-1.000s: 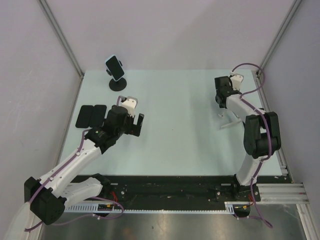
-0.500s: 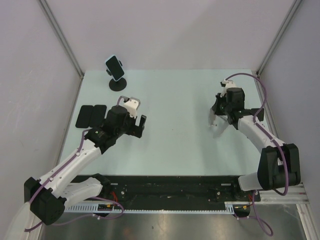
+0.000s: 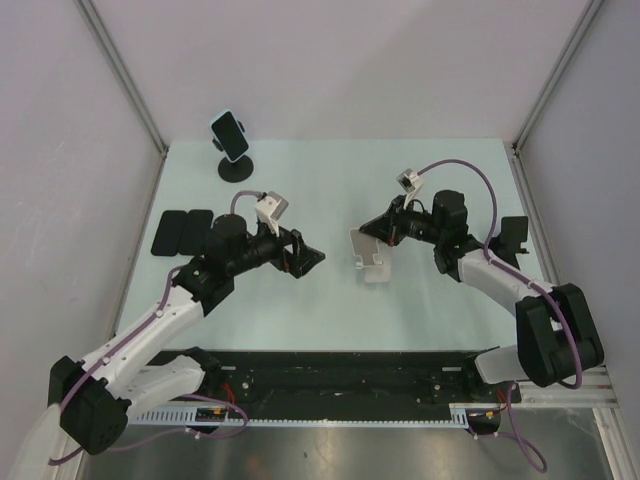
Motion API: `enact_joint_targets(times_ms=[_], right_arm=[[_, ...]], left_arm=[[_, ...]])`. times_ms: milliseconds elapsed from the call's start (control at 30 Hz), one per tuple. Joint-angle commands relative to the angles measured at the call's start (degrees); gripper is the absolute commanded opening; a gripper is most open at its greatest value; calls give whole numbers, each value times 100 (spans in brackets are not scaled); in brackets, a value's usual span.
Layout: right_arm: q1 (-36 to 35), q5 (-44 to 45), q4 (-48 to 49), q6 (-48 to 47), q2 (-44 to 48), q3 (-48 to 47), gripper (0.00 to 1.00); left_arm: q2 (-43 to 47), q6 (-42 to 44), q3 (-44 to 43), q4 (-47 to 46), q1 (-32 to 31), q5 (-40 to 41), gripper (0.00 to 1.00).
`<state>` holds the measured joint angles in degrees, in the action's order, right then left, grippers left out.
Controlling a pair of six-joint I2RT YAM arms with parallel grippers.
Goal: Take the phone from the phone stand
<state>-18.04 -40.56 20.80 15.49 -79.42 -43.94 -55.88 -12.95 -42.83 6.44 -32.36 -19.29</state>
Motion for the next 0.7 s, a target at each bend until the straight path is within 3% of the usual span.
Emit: enact_joint_targets(times_ms=[0,300,500,667], right_arm=[[-182,-953,2085,1131,295,158,0],[-384,-1551,3482,2264,541,430,0],[-481,-1710,4406,2898,585,483,0],[-542,-1622,4846,3215,585,492,0]], left_arm=[[7,-848,239,-1583,-16,-822,99],[-283,-744,108,-1997,-16,-1779,85],[-687,-972,-41,-2155,-69,-2376,70],[-810,-1060,-15,-2348,-394,-2387,62]])
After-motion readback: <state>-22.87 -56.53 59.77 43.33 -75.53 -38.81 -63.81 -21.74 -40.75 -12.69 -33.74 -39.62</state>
